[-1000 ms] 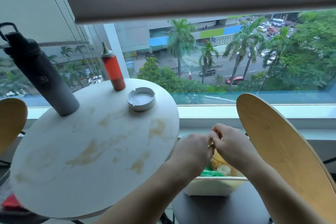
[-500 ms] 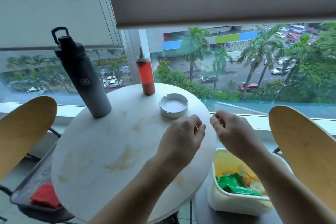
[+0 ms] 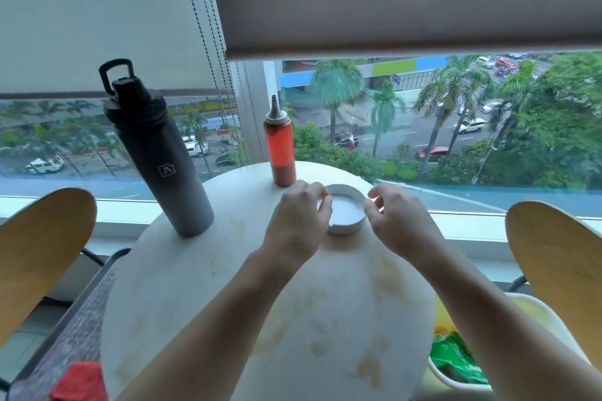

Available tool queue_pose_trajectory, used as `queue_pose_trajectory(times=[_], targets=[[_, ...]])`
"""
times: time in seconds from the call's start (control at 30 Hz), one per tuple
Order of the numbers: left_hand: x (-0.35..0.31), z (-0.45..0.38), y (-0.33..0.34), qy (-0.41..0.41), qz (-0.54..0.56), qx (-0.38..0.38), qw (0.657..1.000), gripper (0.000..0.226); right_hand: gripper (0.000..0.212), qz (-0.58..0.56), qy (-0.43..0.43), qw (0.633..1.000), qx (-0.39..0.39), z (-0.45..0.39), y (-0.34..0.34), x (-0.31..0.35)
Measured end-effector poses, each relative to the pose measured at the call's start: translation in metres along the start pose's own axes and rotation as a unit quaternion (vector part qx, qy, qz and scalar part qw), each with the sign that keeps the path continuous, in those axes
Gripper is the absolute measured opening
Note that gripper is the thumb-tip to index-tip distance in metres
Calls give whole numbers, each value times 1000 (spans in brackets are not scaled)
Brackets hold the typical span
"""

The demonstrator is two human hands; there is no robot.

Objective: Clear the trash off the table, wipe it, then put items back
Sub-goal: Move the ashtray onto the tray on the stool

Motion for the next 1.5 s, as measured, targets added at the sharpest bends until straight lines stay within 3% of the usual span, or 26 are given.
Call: queue_pose_trajectory(times=[0.13, 0.33, 0.6, 0.77, 0.9, 1.07, 1.5], targets=[[13, -16, 8, -19, -4, 21, 1000, 20, 35, 38, 44, 998, 27, -14, 12, 0], [24, -28, 19, -27, -4, 55, 998, 28, 30, 66, 82, 994, 36, -22, 18, 5], [24, -33, 24, -47, 1, 81, 996, 31, 18, 76, 91, 993, 13, -25, 24, 5], [27, -26, 16, -52, 18, 79, 995, 31, 23, 112, 54, 991, 46, -17, 21, 19], [30, -15, -3, -74, 64, 61, 993, 28, 20, 60, 50, 997, -14, -6, 19, 34], [40, 10, -34, -92, 127, 73, 985, 26, 20, 40, 28, 998, -31, 14, 17, 62], [100, 82, -97, -112, 186, 102, 971, 41, 18, -9, 16, 1000, -15, 74, 55, 136]])
Point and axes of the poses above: each hand's wrist, its own z-axis away from the middle knuckle, its own y-axis out of the palm, x = y × z, the point moved 2 cm from there along -z, towards the middle knuckle, and after that the axes turned 12 degrees about -z, right-handed, at the moved point
